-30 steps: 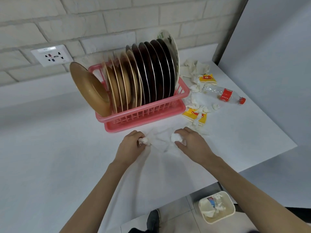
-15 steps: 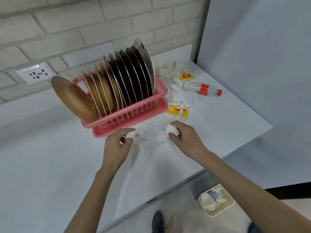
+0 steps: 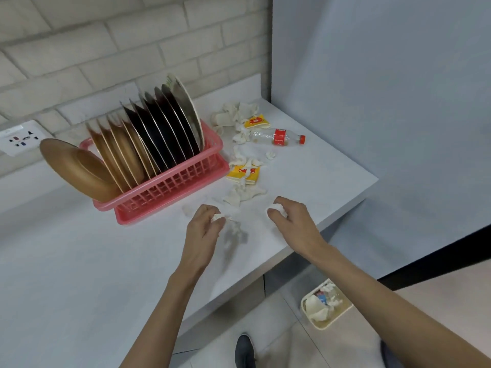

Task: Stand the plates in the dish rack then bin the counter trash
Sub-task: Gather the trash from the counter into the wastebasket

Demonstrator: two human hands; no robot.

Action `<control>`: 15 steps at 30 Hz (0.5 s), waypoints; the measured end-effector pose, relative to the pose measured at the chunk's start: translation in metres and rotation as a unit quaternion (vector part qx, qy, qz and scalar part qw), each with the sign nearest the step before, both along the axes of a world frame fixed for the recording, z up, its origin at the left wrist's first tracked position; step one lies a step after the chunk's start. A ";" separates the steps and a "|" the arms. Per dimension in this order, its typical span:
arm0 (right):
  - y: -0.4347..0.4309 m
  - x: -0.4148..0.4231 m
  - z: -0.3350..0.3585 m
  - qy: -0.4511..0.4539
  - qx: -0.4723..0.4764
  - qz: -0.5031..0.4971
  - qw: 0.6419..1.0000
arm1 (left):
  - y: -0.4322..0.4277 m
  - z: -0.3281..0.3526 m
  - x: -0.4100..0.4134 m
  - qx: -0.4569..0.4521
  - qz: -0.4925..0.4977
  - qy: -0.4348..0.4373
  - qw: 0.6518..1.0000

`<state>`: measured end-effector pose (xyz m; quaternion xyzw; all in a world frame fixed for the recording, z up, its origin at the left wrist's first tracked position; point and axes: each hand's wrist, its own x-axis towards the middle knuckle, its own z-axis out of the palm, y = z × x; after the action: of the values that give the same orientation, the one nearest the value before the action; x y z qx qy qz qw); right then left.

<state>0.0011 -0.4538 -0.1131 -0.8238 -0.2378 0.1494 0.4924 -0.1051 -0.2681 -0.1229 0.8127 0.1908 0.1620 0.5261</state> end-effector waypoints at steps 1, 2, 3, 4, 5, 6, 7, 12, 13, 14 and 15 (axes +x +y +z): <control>-0.009 -0.002 -0.001 0.009 -0.004 -0.006 1.000 | -0.011 -0.002 0.003 -0.002 -0.004 0.015 1.000; -0.019 -0.003 -0.002 0.018 -0.006 -0.011 1.000 | -0.022 -0.003 0.005 -0.007 -0.005 0.029 1.000; -0.030 -0.005 -0.003 0.024 -0.008 -0.015 1.000 | -0.034 -0.004 0.008 -0.016 -0.006 0.040 0.999; -0.040 -0.007 -0.005 0.031 -0.011 -0.022 0.999 | -0.045 -0.006 0.011 -0.026 -0.012 0.047 0.998; -0.051 -0.008 -0.006 0.040 -0.012 -0.030 0.999 | -0.058 -0.007 0.013 -0.035 -0.022 0.053 0.998; -0.062 -0.009 -0.009 0.052 -0.011 -0.037 0.998 | -0.070 -0.008 0.015 -0.045 -0.035 0.058 0.997; -0.073 -0.011 -0.012 0.063 -0.010 -0.043 0.997 | -0.083 -0.008 0.017 -0.056 -0.049 0.063 0.995; -0.126 -0.026 -0.021 0.118 0.005 -0.085 0.989 | -0.139 -0.025 0.025 -0.094 -0.083 0.093 0.988; -0.137 -0.030 -0.025 0.123 0.002 -0.093 0.988 | -0.151 -0.030 0.026 -0.105 -0.087 0.096 0.986; -0.144 -0.033 -0.028 0.124 -0.003 -0.097 0.988 | -0.159 -0.034 0.026 -0.116 -0.087 0.096 0.985; -0.152 -0.036 -0.032 0.125 -0.010 -0.102 0.987 | -0.168 -0.038 0.025 -0.132 -0.091 0.095 0.983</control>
<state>-0.0346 -0.6063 -0.1448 -0.8237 -0.0880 0.2026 0.5222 -0.0801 -0.4362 -0.1608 0.7619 0.1848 0.0092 0.6207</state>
